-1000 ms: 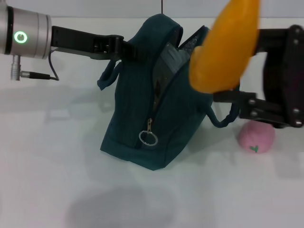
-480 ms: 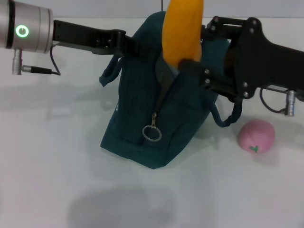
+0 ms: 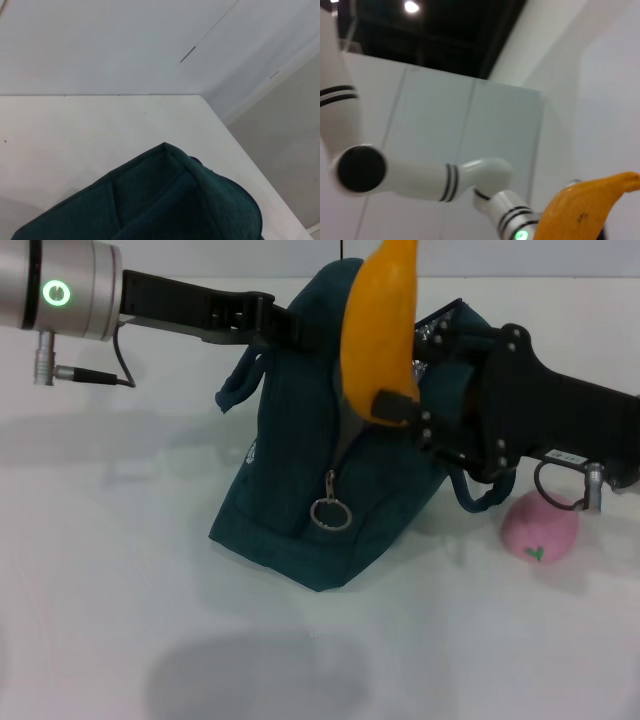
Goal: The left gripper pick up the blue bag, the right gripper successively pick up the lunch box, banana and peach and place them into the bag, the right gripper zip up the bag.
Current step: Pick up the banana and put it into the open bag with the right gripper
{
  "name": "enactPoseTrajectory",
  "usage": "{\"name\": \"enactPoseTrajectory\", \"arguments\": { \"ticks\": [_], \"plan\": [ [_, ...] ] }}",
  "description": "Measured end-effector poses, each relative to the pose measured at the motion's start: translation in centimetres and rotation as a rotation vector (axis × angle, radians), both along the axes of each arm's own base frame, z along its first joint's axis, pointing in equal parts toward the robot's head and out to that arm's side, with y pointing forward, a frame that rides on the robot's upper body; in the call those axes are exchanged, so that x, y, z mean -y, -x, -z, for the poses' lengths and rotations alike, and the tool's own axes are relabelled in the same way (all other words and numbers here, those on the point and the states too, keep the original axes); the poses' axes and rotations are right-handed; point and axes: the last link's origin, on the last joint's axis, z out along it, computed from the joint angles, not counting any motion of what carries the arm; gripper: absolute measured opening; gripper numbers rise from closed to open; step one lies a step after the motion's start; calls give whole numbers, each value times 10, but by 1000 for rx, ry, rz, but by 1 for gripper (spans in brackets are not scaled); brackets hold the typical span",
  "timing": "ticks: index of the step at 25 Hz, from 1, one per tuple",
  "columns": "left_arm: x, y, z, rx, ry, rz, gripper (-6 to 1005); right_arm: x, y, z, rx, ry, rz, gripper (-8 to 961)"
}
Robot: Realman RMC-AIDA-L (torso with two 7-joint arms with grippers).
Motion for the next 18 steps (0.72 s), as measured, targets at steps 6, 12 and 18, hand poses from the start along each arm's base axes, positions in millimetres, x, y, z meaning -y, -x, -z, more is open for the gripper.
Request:
{"name": "enactPoseTrajectory", "arguments": {
  "ticks": [6, 12, 18],
  "plan": [
    [1, 1, 2, 1, 1, 2, 47, 0, -10, 2, -74, 74, 151, 488],
    [4, 6, 3, 1, 1, -6, 47, -1, -10, 8, -103, 282, 282, 503],
    [5, 8, 3, 2, 4, -12, 47, 4, -14, 17, -87, 454, 387, 519]
  ]
}}
